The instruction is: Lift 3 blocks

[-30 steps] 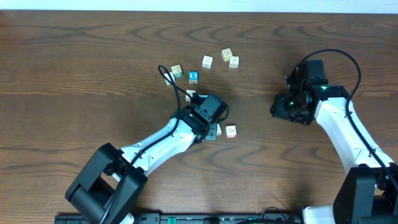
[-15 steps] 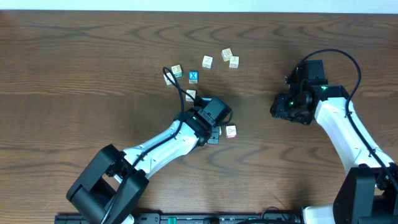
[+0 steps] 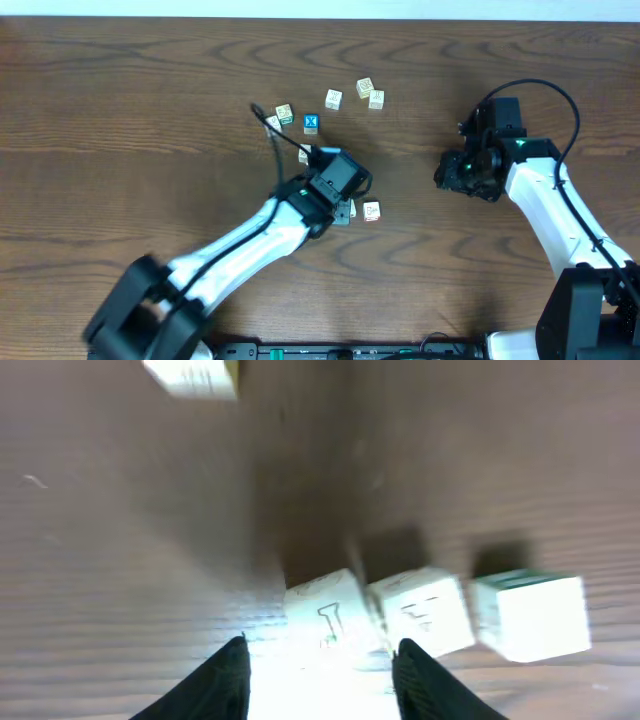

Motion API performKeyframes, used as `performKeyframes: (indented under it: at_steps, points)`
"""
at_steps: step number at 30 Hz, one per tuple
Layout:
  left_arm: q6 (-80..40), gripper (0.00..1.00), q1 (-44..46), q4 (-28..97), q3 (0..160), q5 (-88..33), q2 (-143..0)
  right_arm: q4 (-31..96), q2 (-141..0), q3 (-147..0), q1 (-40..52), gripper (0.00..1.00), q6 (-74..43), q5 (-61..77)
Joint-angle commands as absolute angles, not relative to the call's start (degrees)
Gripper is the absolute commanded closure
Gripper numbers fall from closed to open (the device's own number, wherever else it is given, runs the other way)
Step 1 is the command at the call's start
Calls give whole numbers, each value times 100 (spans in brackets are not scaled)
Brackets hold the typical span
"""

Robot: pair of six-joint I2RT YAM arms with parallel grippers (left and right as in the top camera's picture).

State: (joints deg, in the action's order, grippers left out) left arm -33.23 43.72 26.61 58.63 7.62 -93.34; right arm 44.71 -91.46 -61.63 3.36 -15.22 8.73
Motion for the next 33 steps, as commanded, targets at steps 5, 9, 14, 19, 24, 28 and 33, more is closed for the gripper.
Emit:
performKeyframes:
  at_steps: [5,9,14,19,24,28,33]
  points:
    - [-3306,71,4351,2862,5959,1946,-8254,4399,-9146,-5732,309,90,-1450,919]
    - [-3312,93,4233,3087,5935,2193,-8248,4438,-9146,-5655,311,99,-1448,1376]
    - [-3420,93,3955,3124,5721,2198,-8300,4410,-9146,-5457,467,99,-1448,1487]
    - [-3588,93,3623,3107,5282,1988,-8307,4204,-9146,-5216,801,99,-1448,1490]
    - [-3264,93,3409,2738,4724,1352,-8307,3857,-9146,-5011,1221,99,-1179,1490]
    - [-3240,92,3210,2038,4313,746,-8307,3570,-9146,-4998,1448,99,-1168,1514]
    - [-3004,93,3050,1529,4108,62,-8350,3205,-9177,-4998,1726,99,-1295,1538]
